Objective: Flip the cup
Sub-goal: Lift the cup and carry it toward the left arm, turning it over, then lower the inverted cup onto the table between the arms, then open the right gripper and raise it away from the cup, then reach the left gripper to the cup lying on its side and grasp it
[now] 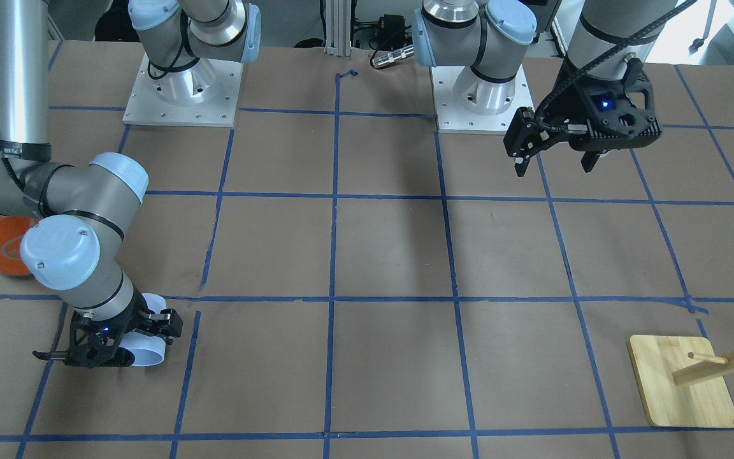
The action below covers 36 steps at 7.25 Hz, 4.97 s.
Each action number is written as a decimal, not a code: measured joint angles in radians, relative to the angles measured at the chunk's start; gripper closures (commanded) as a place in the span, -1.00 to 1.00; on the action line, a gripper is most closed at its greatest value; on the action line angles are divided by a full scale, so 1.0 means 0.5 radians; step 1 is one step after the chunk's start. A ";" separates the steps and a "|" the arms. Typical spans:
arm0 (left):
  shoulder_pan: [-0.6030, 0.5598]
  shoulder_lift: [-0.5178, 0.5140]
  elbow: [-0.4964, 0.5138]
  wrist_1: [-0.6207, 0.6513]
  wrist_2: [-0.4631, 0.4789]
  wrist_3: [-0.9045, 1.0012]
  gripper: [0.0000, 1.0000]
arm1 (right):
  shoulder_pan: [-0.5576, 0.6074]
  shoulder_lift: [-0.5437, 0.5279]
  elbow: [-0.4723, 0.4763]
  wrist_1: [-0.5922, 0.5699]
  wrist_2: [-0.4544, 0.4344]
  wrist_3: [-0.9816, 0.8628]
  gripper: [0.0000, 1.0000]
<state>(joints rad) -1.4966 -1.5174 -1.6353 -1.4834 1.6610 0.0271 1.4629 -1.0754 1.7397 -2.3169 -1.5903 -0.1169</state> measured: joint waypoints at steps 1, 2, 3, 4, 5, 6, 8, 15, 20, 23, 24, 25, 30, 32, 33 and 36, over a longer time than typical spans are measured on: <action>0.023 -0.001 0.002 0.009 -0.003 0.017 -1.00 | 0.065 -0.069 -0.010 0.060 0.009 -0.010 1.00; 0.042 0.001 0.004 0.011 -0.004 0.024 -1.00 | 0.206 -0.129 -0.026 0.133 0.015 -0.029 1.00; 0.055 0.002 0.007 0.012 -0.002 0.027 -1.00 | 0.382 -0.158 -0.049 0.171 0.021 -0.049 1.00; 0.077 0.001 0.010 0.016 -0.002 0.032 -1.00 | 0.559 -0.161 -0.067 0.181 0.033 -0.107 1.00; 0.130 -0.002 0.013 0.016 -0.002 0.060 -1.00 | 0.703 -0.156 -0.078 0.175 0.045 -0.227 1.00; 0.199 -0.002 0.015 0.013 0.001 0.110 -1.00 | 0.815 -0.146 -0.087 0.152 0.051 -0.426 1.00; 0.271 -0.007 -0.004 0.016 -0.005 0.147 -1.00 | 0.938 -0.071 -0.121 -0.009 0.146 -0.990 1.00; 0.277 0.029 -0.017 -0.146 0.016 0.146 -1.00 | 1.124 0.170 -0.153 -0.273 0.173 -1.892 0.96; 0.275 0.030 -0.017 -0.217 0.017 0.127 -1.00 | 1.124 0.223 -0.160 -0.274 0.151 -1.906 -0.63; 0.281 -0.004 -0.017 -0.172 0.006 0.147 -1.00 | 1.122 0.202 -0.176 -0.264 0.170 -1.891 -0.75; 0.282 -0.009 -0.021 -0.169 0.006 0.152 -1.00 | 1.110 0.165 -0.204 -0.229 0.167 -1.869 -0.75; 0.284 -0.010 -0.022 -0.168 0.012 0.154 -1.00 | 1.082 0.100 -0.241 -0.122 0.166 -1.835 -0.75; 0.261 -0.126 -0.036 0.029 -0.203 0.167 -1.00 | 0.679 -0.495 -0.376 0.884 0.226 -1.694 -0.83; 0.199 -0.262 -0.050 0.126 -0.447 0.157 -1.00 | 0.381 -0.818 -0.386 1.339 0.216 -1.634 -0.83; 0.148 -0.352 -0.064 0.201 -0.589 0.153 -1.00 | 0.235 -0.929 -0.392 1.512 0.216 -1.584 -0.83; 0.041 -0.645 -0.171 0.601 -0.986 0.131 -1.00 | 0.104 -1.040 -0.407 1.618 0.182 -1.011 -0.87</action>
<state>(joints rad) -1.4759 -1.8397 -1.7210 -1.1827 1.1682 0.0928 1.5147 -1.5955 1.5360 -1.5077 -1.4994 -0.6225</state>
